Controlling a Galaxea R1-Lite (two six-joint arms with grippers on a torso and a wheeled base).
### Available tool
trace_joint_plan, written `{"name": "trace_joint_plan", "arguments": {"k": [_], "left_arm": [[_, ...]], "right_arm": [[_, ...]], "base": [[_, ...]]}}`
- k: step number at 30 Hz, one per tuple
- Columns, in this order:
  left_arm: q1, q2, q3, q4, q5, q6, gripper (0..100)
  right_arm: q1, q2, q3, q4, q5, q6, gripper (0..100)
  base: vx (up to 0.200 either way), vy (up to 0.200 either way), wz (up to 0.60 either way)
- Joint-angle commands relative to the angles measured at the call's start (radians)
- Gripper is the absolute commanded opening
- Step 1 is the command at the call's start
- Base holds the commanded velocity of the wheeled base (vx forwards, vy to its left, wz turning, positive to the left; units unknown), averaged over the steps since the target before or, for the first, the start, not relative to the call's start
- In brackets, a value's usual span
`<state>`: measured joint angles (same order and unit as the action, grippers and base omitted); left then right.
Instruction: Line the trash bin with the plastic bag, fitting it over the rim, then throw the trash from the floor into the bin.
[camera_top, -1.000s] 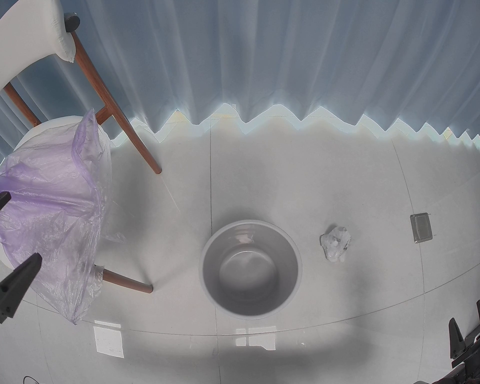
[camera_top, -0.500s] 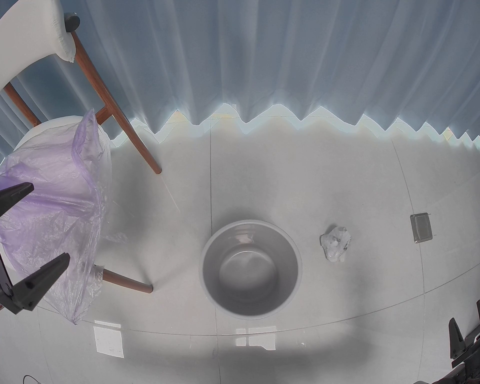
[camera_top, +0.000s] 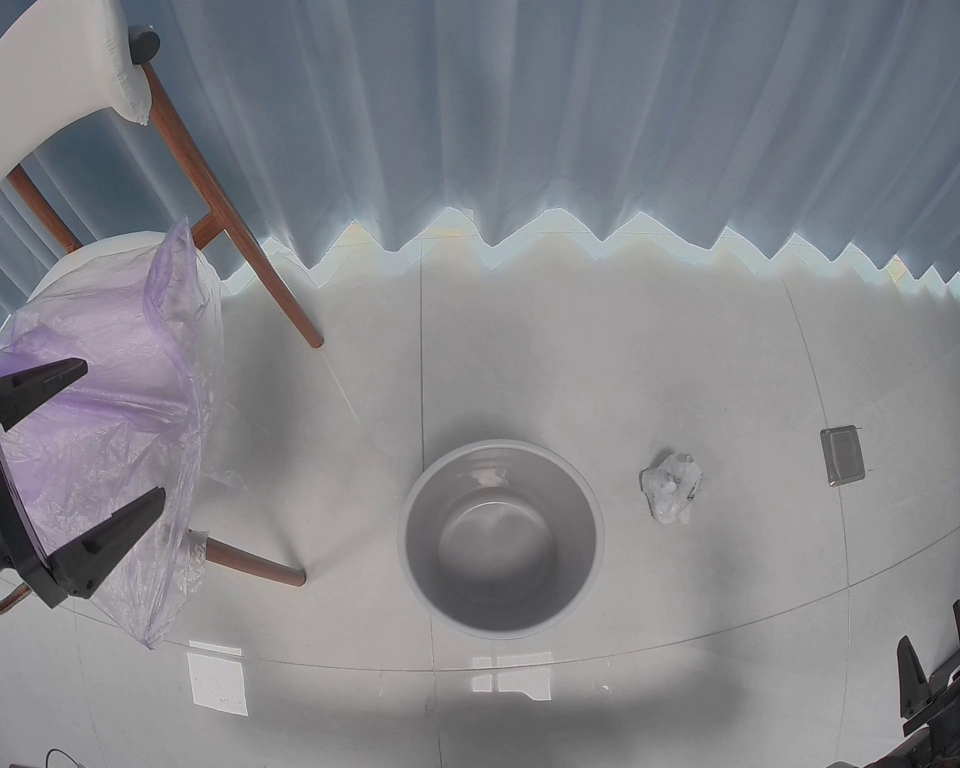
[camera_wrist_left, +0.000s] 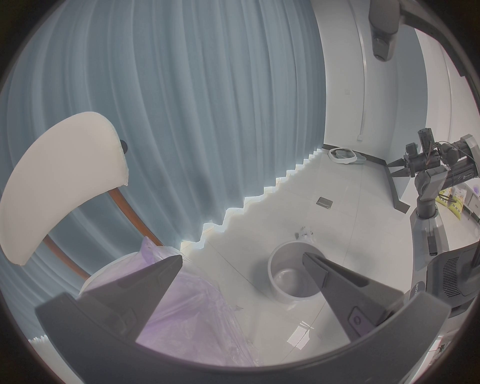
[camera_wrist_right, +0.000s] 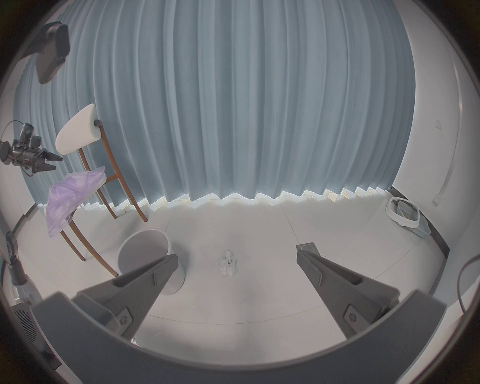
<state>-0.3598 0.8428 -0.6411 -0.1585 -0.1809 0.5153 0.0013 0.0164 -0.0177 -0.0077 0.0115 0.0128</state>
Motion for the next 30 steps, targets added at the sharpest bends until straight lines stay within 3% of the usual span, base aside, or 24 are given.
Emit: {"name": "trace_joint_plan", "arguments": {"k": [1,8,30], "left_arm": [[-0.056,0.036,-0.005,-0.003,0.047,0.003,100],[-0.126,0.068,-0.011,-0.003,0.141,0.003,100],[-0.126,0.173,-0.008,-0.021,0.340,-0.011,100]], "right_arm": [[0.000,-0.015,0.018,0.000,0.001,0.000,100],[0.000,-0.015,0.018,0.000,-0.001,0.000,100],[0.000,-0.015,0.018,0.000,-0.002,0.001,100]], "base": [[0.000,0.000,0.00],[0.000,0.000,0.00],[0.000,0.000,0.00]]}}
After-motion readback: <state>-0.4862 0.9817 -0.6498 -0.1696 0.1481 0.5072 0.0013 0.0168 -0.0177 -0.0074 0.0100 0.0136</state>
